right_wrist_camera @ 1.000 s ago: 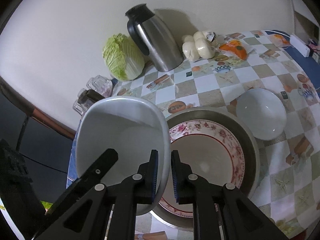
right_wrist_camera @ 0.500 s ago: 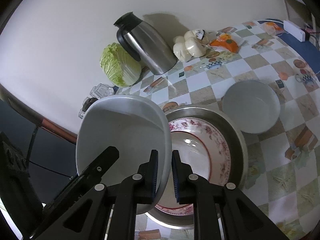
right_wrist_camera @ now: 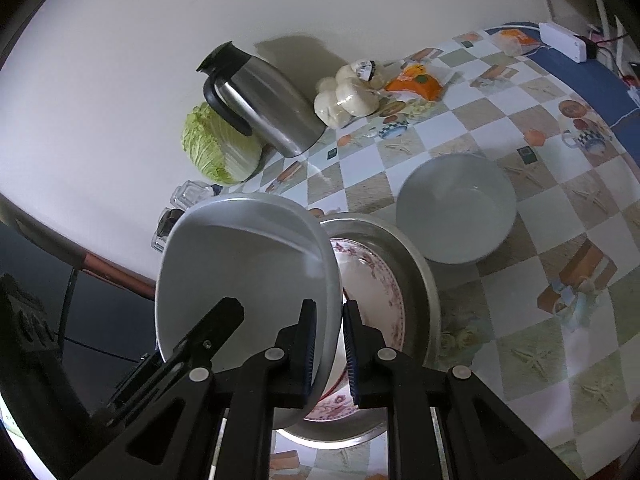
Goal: Organize plates and bowls
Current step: 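Lift the square bowl with both tools and carry it over the steel tray, then lower the square bowl into the red-rimmed bowl with both tools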
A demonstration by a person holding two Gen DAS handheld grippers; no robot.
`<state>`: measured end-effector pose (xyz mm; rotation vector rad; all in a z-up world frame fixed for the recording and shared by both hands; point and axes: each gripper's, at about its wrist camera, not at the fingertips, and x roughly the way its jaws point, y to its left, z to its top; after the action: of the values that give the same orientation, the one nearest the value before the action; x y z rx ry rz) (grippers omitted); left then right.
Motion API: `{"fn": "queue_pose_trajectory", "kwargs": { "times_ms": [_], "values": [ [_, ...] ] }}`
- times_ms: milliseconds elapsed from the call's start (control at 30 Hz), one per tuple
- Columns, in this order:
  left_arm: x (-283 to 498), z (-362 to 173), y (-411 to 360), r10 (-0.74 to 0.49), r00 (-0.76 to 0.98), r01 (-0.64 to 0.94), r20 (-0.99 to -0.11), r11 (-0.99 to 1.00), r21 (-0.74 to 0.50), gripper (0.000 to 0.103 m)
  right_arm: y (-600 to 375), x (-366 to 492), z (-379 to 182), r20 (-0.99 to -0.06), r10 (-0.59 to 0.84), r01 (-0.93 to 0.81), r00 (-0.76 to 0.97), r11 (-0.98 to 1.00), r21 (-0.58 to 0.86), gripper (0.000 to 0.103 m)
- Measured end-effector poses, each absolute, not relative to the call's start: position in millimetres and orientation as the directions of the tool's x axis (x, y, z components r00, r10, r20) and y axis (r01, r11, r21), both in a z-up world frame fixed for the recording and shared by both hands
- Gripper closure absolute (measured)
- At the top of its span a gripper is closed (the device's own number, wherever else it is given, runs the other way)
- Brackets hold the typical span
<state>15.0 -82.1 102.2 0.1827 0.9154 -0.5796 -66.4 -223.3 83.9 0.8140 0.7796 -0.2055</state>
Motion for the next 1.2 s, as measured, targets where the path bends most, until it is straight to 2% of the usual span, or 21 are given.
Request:
{"fn": "queue_pose_trajectory", "kwargs": {
  "times_ms": [1200],
  "values": [
    [39.1, 70.0, -67.3, -0.357, 0.349, 0.503, -0.867, 0.851, -0.148, 0.079, -202.2, -49.0, 69.8, -0.757, 0.125, 0.463, 0.641, 0.724, 0.512, 0.082]
  ]
}}
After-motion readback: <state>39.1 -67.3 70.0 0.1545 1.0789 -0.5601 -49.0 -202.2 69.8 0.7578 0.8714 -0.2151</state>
